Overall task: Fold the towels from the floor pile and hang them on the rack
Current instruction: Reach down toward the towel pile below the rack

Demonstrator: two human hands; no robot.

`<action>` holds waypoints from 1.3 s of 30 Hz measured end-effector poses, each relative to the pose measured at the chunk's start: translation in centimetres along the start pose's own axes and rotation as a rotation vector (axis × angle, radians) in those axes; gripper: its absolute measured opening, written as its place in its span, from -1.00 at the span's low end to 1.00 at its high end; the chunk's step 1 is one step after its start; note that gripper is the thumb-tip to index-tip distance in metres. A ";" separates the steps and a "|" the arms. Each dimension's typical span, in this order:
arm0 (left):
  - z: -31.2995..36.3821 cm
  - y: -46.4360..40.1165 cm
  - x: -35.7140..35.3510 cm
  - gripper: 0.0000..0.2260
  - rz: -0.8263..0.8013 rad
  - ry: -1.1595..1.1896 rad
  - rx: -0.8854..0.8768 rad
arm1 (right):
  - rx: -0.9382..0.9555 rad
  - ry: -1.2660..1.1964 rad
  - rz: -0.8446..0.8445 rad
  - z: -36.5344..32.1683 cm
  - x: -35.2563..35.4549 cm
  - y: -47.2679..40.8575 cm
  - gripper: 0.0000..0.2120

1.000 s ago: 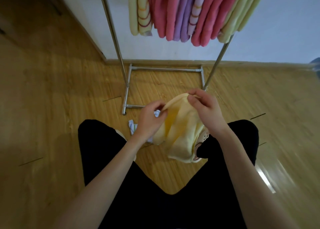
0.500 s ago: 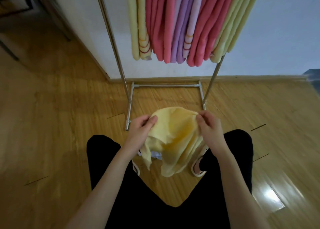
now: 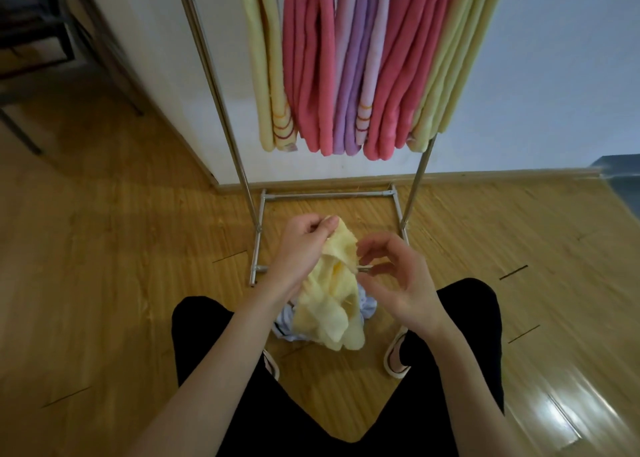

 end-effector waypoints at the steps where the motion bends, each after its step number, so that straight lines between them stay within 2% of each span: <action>1: -0.1 -0.2 -0.1 -0.66 -0.002 -0.004 0.000 | 0.008 0.045 -0.010 -0.1 -0.1 0.0 -0.67; 5: 0.3 -0.5 -0.3 -0.67 -0.007 -0.038 0.003 | 0.024 0.155 0.020 -0.1 -0.1 -0.5 -0.63; 9: 0.7 -0.7 -0.8 -0.64 -0.049 -0.089 -0.021 | 0.109 0.223 0.091 -1.0 0.5 -1.1 -0.90; 12: 1.5 -0.2 -1.3 -0.59 -0.125 -0.144 -0.092 | 0.132 0.230 0.137 -1.6 1.2 -1.7 -0.97; 15: 2.9 1.7 -1.7 -0.51 -0.231 -0.131 -0.219 | 0.153 0.224 0.183 -2.4 1.8 -2.6 -0.95; 18: 2.7 3.2 -1.9 -0.70 -0.309 -0.164 -0.264 | 0.176 0.230 0.208 -2.8 2.0 -3.3 -0.93; 21: 1.0 3.3 -0.8 -0.82 -0.291 -0.197 -0.235 | 0.194 0.220 0.218 -3.1 1.9 -3.6 -0.93; 24: -1.1 3.3 0.8 -0.68 -0.279 -0.211 -0.186 | 0.216 0.218 0.240 -3.7 1.7 -3.8 -0.92; 27: -3.0 3.3 1.6 -0.67 -0.277 -0.285 -0.143 | 0.232 0.215 0.270 -4.2 2.1 -3.9 -0.91; 30: -4.8 2.5 2.4 -0.66 -0.228 -0.380 -0.079 | 0.243 0.218 0.309 -4.6 2.7 -3.7 -0.93; 34: -4.4 1.1 3.9 -0.66 -0.047 -0.431 -0.069 | 0.207 0.211 0.343 -3.9 3.4 -3.0 -0.93; 36: -2.8 0.9 4.6 -0.70 0.053 -0.398 -0.083 | 0.179 0.206 0.360 -3.4 4.0 -2.5 -0.92; 39: -0.5 1.1 5.6 -0.70 0.186 -0.229 -0.097 | 0.148 0.210 0.355 -2.7 4.6 -1.7 -0.90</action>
Point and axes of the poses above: each hand's wrist, its own y-axis away from the middle knuckle, its own x-axis out of the back of the hand, z = x × y, the point moved 10 cm from there along -y, towards the middle knuckle, and after that the axes turned 12 degrees about x, right-handed, at the moved point
